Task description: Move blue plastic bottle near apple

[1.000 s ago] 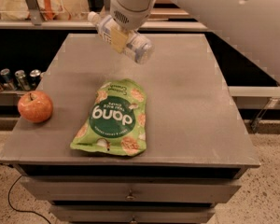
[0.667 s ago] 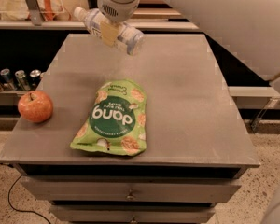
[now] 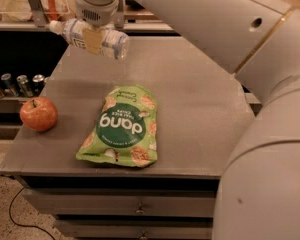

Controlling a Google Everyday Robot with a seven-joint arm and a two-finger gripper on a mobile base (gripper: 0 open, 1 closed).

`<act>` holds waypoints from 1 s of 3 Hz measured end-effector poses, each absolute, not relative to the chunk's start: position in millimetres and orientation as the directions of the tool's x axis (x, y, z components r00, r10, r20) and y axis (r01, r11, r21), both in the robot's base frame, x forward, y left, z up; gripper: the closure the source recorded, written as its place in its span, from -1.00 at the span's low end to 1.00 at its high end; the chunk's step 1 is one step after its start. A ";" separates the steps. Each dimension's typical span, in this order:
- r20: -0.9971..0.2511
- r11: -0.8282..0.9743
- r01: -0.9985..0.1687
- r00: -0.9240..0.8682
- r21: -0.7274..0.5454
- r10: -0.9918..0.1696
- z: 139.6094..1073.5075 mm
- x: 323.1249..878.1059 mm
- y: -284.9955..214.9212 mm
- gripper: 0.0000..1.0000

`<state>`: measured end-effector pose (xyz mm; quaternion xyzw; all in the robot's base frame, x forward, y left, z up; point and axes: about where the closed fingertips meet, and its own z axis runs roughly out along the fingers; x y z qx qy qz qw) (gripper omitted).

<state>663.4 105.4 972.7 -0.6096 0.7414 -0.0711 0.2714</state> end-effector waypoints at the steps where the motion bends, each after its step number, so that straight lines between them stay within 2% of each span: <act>1: -0.313 0.242 -0.865 -0.106 -0.439 -0.944 972.3 663.7 104.8 1.00; 2: -0.313 0.244 -0.865 -0.107 -0.439 -0.944 972.3 663.8 104.5 1.00; 3: -0.292 0.141 -0.892 -0.010 -0.431 -0.956 969.1 656.7 135.1 1.00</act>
Offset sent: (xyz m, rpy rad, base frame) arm -0.0037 0.0210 -0.0016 -0.0193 0.0087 0.0864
